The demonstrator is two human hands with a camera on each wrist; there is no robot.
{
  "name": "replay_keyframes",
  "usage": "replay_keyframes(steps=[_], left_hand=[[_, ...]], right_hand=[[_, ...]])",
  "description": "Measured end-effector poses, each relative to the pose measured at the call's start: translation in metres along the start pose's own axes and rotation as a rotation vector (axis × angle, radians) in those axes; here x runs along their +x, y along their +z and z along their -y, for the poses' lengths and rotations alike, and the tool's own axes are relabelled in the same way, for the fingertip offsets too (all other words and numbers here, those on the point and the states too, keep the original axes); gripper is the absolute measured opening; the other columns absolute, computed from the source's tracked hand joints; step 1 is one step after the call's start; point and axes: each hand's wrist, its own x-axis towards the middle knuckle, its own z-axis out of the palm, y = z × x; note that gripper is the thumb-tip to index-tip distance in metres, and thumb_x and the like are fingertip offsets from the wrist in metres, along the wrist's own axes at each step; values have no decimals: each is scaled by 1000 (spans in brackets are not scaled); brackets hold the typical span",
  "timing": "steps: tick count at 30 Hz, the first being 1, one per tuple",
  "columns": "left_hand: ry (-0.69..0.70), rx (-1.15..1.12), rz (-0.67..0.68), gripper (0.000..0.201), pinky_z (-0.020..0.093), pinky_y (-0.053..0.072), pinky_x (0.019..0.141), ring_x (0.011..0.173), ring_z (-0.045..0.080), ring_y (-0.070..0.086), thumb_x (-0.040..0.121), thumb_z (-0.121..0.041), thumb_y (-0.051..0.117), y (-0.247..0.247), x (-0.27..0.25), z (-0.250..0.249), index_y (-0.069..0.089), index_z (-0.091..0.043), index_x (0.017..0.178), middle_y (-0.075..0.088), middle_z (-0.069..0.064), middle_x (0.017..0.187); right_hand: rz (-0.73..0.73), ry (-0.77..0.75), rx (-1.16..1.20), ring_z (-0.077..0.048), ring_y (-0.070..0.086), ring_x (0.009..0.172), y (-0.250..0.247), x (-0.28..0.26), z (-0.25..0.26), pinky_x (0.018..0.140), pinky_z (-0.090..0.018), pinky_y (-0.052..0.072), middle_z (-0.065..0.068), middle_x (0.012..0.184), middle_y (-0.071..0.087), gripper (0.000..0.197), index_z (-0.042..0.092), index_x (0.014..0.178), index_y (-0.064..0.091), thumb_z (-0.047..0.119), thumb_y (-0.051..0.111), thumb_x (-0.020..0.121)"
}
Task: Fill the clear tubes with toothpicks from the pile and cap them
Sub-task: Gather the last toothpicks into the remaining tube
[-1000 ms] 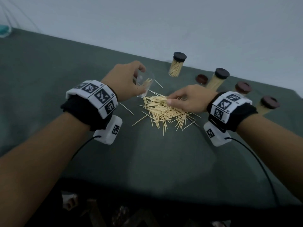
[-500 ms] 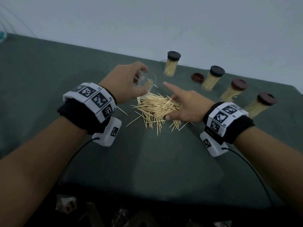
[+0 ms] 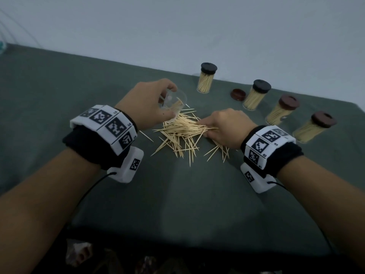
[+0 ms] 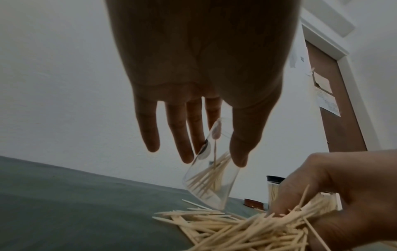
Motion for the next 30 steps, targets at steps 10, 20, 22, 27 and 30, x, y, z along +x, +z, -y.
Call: replay_keyframes(steps=[10,20,22,27,30], left_hand=[[11,6,-9,55,23,45,87,100,14,61,78,-38,73,-1,0,2,56,-23,128,64,1,112],[14,18,-15,54,22,43,89,98,14,60,77,-29,76,2,-1,2,58,-26,127,61,0,107],[5,16,-15,54,24,45,89,96,14,60,76,-27,76,1,0,3,58,-27,127,60,0,105],[-8,29,2,53,23,45,86,92,11,59,75,-29,77,1,1,5,59,-31,125,56,-3,106],[-16,51,13,56,25,44,88,93,11,56,73,-27,77,2,2,7,58,-32,126,57,-5,111]], right_hand=[[-32,73,286,-16,59,104,6,0,-6,93,-40,50,12,107,64,56,40,131,48,36,74,82],[-71,21,264,-12,61,107,3,0,-13,94,-25,45,9,113,69,31,34,120,67,34,67,89],[-78,31,294,-12,61,101,2,0,-14,88,-23,44,8,105,70,28,32,116,69,34,69,88],[-112,50,323,-11,61,99,-2,2,-18,89,-24,45,7,102,70,23,33,110,71,36,69,87],[-125,54,335,-9,60,97,-6,1,-21,85,-23,42,9,99,69,23,33,111,71,35,68,88]])
